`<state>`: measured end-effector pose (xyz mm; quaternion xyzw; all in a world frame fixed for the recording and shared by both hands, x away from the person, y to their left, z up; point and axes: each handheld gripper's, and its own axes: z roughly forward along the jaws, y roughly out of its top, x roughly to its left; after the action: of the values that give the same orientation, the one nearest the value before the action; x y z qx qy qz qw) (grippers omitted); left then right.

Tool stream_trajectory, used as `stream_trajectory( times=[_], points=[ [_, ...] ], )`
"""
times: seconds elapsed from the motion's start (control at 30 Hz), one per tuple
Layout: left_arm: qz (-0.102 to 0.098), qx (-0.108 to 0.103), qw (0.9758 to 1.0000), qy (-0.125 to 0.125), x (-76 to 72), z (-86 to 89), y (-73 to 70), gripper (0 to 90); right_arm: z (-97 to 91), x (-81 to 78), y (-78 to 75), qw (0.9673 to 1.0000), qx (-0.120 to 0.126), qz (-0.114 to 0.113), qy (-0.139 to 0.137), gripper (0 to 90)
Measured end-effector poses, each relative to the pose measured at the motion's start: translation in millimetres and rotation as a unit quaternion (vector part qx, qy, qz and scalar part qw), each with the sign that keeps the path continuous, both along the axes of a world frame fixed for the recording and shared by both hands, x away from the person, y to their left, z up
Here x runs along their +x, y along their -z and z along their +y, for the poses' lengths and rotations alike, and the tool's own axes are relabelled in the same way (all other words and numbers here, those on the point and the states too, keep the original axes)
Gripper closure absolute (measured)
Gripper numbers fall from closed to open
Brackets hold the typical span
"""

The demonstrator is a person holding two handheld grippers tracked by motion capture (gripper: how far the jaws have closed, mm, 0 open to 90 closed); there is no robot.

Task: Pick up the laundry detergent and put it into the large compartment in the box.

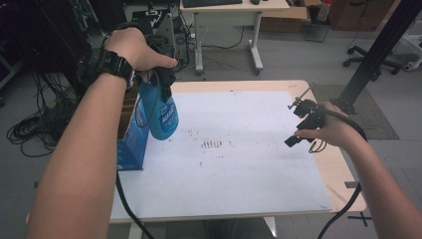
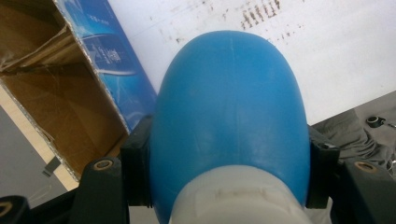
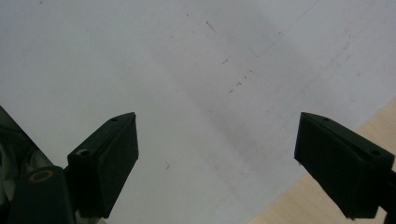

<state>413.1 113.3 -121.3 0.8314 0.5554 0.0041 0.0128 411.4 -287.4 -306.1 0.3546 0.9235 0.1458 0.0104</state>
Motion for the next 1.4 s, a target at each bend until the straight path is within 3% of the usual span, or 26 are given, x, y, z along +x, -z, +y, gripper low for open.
stream_trajectory(
  times=[0.33,0.73,1.4],
  points=[
    [-0.001,0.004,1.0,0.003,0.6,-2.4,-8.9,37.4,-1.9,-1.2,-2.3,1.0,0.002,-0.001,0.002,13.7],
    [-0.006,-0.004,0.9998,-0.02,2.5,2.8,-13.3,37.4,-3.1,-0.5,0.9,1.0,0.003,0.001,0.002,13.7],
    [-0.01,-0.018,0.9977,-0.065,5.2,31.4,-16.4,37.4,-1.6,2.3,-0.8,1.0,0.005,-0.001,0.001,13.8]
  ],
)
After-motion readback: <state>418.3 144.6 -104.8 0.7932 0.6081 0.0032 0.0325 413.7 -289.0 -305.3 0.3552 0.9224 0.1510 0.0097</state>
